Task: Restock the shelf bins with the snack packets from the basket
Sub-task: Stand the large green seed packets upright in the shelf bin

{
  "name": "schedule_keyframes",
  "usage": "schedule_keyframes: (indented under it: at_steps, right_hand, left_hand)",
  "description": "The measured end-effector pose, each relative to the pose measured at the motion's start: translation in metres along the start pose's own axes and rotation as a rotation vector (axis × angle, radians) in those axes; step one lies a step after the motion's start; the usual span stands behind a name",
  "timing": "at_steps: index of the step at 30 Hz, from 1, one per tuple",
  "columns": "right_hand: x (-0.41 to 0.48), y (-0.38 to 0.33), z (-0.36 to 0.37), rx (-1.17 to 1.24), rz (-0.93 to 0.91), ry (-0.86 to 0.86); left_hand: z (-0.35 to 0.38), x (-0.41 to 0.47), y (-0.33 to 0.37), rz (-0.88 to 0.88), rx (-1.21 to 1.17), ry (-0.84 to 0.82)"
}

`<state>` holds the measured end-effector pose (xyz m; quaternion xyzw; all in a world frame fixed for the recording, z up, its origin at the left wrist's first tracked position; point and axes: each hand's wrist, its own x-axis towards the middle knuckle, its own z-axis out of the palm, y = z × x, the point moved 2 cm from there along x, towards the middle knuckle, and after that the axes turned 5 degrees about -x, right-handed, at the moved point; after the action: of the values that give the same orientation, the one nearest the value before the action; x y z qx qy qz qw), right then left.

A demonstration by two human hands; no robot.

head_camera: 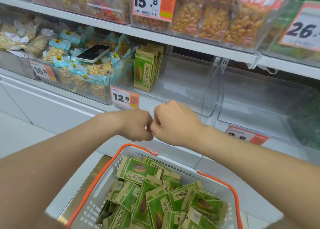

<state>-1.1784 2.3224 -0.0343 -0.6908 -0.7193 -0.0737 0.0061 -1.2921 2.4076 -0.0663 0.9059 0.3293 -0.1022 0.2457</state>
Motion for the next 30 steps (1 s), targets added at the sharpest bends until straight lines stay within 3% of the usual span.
schedule_keyframes:
  at_steps: [5,8,12,16,24,30]
  right_hand:
    - [-0.059,0.023,0.05,-0.203,-0.169,-0.527]
    - [-0.077,0.036,0.073,-0.222,-0.169,-0.765]
    - [-0.087,0.035,0.082,-0.209,-0.227,-0.731]
    - [-0.091,0.026,0.084,-0.122,-0.293,-0.695]
    - [-0.102,0.026,0.07,-0.146,-0.299,-0.709]
    - [-0.1,0.039,0.049,-0.1,-0.032,-0.636]
  left_hand:
    - [0.063,0.006,0.025,-0.025,0.185,-0.33]
    - [0.116,0.01,0.034,-0.018,0.316,-0.467]
    - [0.17,0.014,0.047,0.007,0.459,-0.584]
    - [0.187,0.009,0.057,-0.023,0.426,-0.632]
    - [0.187,0.017,0.046,-0.142,0.137,-0.416]
    - [0.133,0.016,0.052,-0.118,-0.242,-0.152]
